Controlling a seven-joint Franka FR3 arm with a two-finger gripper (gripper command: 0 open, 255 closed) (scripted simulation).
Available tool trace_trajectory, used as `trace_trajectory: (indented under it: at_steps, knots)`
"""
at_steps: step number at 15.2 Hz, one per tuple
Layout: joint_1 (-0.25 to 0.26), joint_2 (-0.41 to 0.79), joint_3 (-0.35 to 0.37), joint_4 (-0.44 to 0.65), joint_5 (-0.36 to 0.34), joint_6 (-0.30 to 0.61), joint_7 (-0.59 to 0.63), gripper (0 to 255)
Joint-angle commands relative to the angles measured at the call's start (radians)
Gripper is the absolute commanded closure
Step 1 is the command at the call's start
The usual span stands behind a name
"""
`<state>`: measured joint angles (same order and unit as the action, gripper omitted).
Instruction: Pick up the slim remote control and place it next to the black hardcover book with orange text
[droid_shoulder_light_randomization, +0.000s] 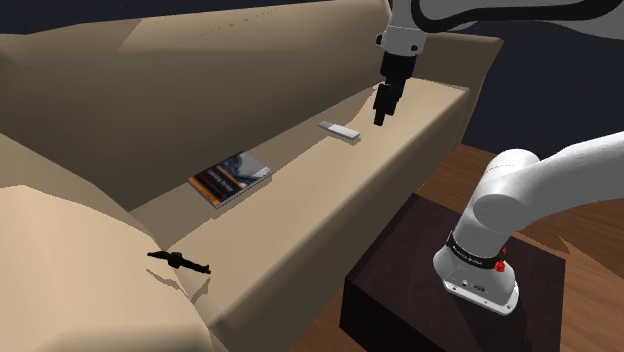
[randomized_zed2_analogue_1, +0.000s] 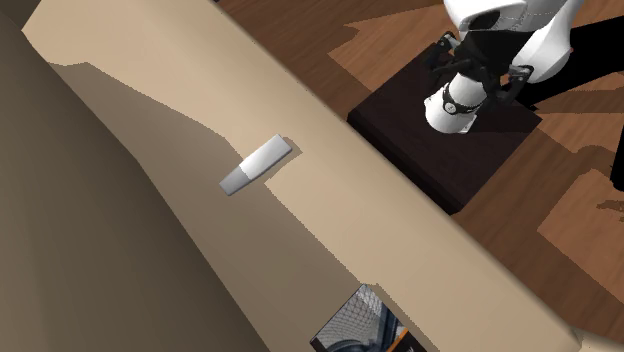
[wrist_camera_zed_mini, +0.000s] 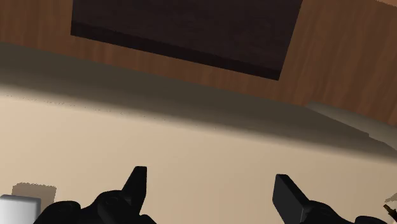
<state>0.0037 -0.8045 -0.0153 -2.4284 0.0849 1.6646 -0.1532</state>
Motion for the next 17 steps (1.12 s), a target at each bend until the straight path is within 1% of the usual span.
trace_trajectory:
  at_steps: [1, 9, 17]
  knots:
    - [0.000, 0.000, 0.000, 0.000, 0.000, 0.000, 0.000, 0]
    - [-0.039, 0.270, -0.060, 0.067, -0.052, 0.187, -0.061, 0]
    - [-0.068, 0.560, -0.116, 0.212, -0.072, 0.322, -0.115, 0]
